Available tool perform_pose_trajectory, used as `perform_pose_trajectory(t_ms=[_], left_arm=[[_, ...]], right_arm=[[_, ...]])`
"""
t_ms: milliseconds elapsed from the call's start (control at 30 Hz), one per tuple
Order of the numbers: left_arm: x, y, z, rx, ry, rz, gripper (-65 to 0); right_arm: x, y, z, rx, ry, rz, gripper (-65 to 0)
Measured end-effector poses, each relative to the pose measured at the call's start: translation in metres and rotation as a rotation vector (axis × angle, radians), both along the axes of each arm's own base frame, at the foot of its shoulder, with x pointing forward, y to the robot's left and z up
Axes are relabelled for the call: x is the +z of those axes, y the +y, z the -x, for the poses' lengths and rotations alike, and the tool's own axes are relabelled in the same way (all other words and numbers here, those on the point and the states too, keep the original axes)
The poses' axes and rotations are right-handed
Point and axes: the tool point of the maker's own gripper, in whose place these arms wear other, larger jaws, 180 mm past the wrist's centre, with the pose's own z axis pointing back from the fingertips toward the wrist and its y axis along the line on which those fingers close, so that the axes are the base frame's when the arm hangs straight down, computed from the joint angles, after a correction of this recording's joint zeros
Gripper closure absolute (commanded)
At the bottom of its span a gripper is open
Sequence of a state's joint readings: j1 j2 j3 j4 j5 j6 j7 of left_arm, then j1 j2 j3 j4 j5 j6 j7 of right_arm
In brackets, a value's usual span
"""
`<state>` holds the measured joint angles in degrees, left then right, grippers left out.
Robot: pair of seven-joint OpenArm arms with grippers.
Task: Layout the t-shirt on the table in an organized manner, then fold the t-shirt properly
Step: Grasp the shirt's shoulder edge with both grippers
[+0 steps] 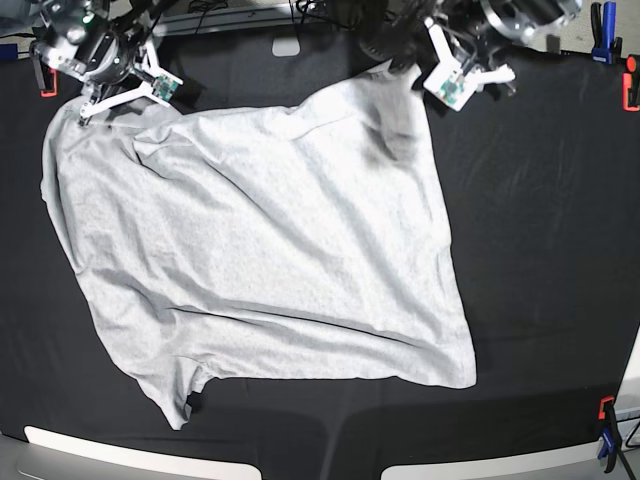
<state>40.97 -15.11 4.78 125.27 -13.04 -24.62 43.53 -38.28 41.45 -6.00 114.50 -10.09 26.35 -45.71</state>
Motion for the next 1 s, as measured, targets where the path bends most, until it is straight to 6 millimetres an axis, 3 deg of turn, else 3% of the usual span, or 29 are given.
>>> perform_pose_trajectory(t_ms=[133, 300, 633, 933, 1000], left_arm=[[-0.001, 0.000, 0.005, 0.001, 0.013, 0.000, -18.8], [-0.001, 0.000, 0.004, 0.001, 0.012, 0.000, -18.8], [-0.001, 0.000, 0.003, 0.001, 0.008, 0.002, -18.8], [-0.001, 0.000, 0.003, 0.001, 0.008, 0.002, -18.8], [-0.001, 0.000, 0.003, 0.001, 0.008, 0.002, -18.8]], right_arm=[[0.002, -0.012, -0.002, 0.009, -0.035, 0.098, -22.6], [-0.014, -0.012, 0.008, 0.029, -0.006, 0.098, -22.6], [-0.016, -0.015, -0.002, 0.023, -0.138, 0.163, -22.3], [-0.014, -0.023, -0.003, -0.038, -0.168, 0.180, 0.0], [-0.013, -0.023, -0.003, -0.022, -0.173, 0.196, 0.0]])
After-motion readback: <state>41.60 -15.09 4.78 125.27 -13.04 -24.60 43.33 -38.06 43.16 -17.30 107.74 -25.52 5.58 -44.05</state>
